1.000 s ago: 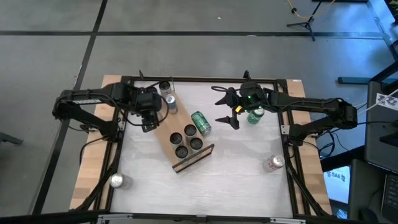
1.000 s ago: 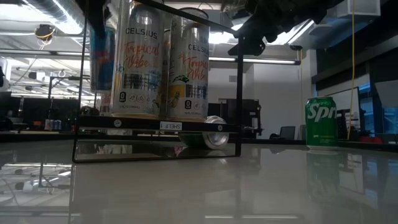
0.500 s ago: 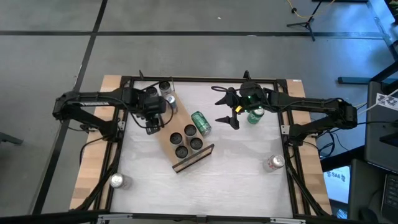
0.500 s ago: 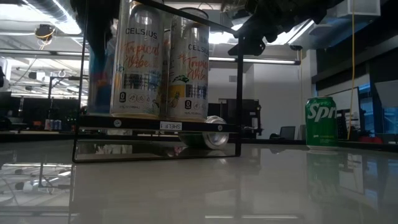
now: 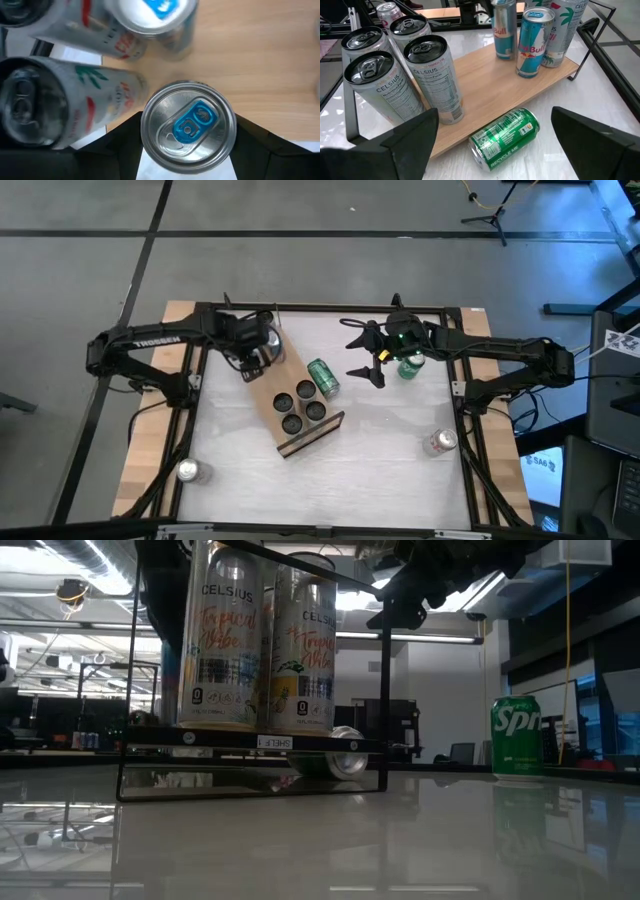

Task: Place canned beverage on shelf
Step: Put the white blue soda can on the shelf aligned with the other white blue soda can

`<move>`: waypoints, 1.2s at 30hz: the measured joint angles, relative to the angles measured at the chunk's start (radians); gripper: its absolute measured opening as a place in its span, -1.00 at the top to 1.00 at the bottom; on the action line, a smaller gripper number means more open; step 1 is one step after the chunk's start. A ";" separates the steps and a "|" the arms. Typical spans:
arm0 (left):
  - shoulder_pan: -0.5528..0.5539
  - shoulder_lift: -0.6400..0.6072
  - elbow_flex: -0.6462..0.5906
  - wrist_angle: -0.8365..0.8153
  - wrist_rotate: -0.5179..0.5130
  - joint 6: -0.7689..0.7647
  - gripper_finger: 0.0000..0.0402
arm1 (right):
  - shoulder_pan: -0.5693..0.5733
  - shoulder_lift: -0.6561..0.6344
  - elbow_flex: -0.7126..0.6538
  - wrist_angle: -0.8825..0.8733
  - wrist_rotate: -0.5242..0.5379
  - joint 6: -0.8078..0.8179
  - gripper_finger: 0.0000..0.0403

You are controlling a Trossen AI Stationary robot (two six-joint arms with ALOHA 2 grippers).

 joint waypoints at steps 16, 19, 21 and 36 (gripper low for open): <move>0.034 0.000 0.000 0.031 0.001 0.004 -0.10 | 0.000 0.000 0.000 0.000 0.000 0.000 -0.89; 0.034 0.000 0.000 0.042 -0.001 0.023 -0.10 | 0.000 0.000 0.000 0.000 0.000 0.000 -0.89; 0.034 0.000 0.000 0.042 -0.001 0.026 -0.10 | 0.000 0.000 0.000 0.000 0.000 0.000 -0.89; 0.034 0.000 0.000 0.042 -0.002 0.027 -0.10 | 0.000 0.000 0.000 0.000 0.000 0.000 -0.89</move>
